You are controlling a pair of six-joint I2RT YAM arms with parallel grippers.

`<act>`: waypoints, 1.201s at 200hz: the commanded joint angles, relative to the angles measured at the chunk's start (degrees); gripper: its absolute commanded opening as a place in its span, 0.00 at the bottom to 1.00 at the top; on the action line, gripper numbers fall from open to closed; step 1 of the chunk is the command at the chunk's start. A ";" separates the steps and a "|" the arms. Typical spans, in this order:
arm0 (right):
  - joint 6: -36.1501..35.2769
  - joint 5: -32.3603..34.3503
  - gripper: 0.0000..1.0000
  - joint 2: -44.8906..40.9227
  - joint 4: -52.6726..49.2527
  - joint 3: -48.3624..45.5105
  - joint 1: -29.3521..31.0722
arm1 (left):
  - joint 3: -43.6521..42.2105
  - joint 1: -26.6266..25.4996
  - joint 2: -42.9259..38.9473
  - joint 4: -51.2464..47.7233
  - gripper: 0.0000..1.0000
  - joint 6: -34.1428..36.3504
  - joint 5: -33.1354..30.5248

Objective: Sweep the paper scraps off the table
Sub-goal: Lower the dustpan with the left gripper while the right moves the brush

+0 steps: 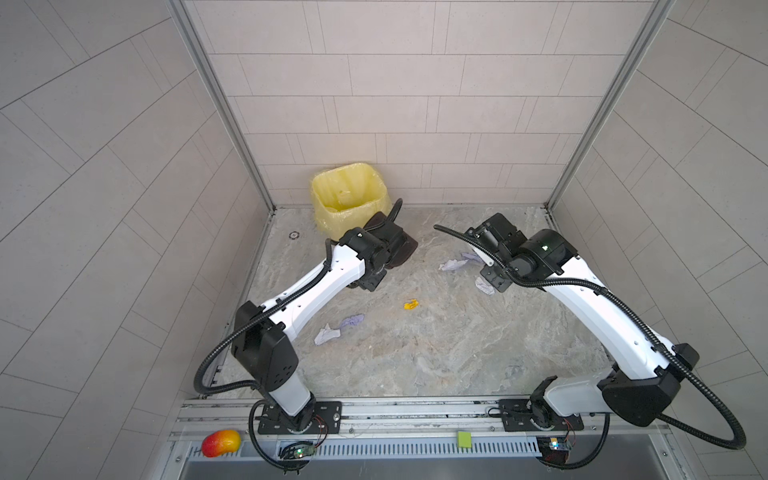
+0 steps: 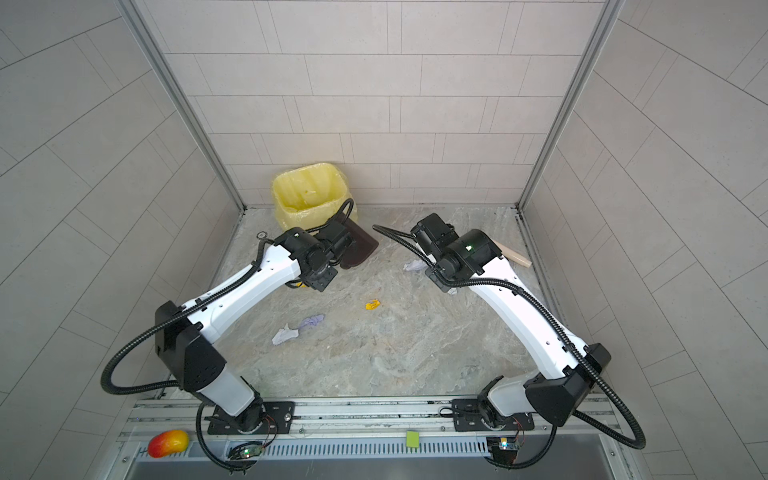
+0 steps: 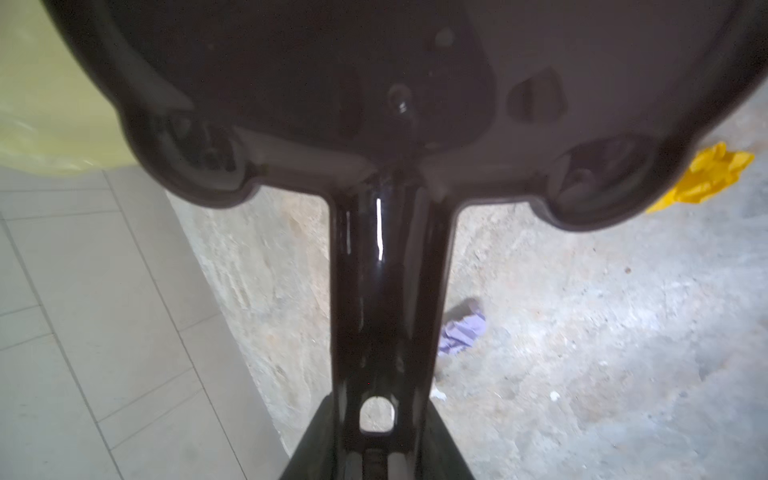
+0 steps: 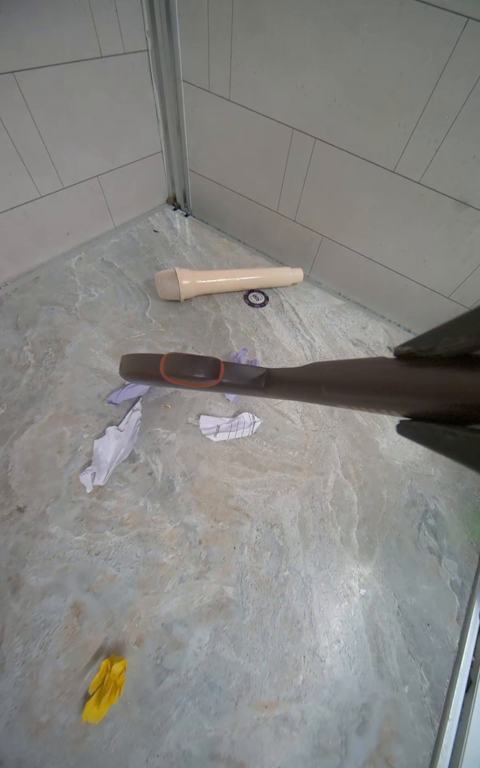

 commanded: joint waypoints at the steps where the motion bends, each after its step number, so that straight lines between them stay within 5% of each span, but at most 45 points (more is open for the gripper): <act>1: -2.22 3.87 0.00 0.46 1.11 -0.70 0.23 | -2.91 -1.39 -4.22 -0.99 0.00 -4.56 4.81; 128: -0.27 -0.74 0.00 2.08 1.94 -9.11 -1.66 | -11.53 -14.48 -8.76 -4.13 0.00 -10.41 9.95; 240: 1.97 -6.56 0.00 3.60 -3.75 -9.16 -1.87 | -13.08 -18.87 -7.89 -4.24 0.00 -10.91 13.93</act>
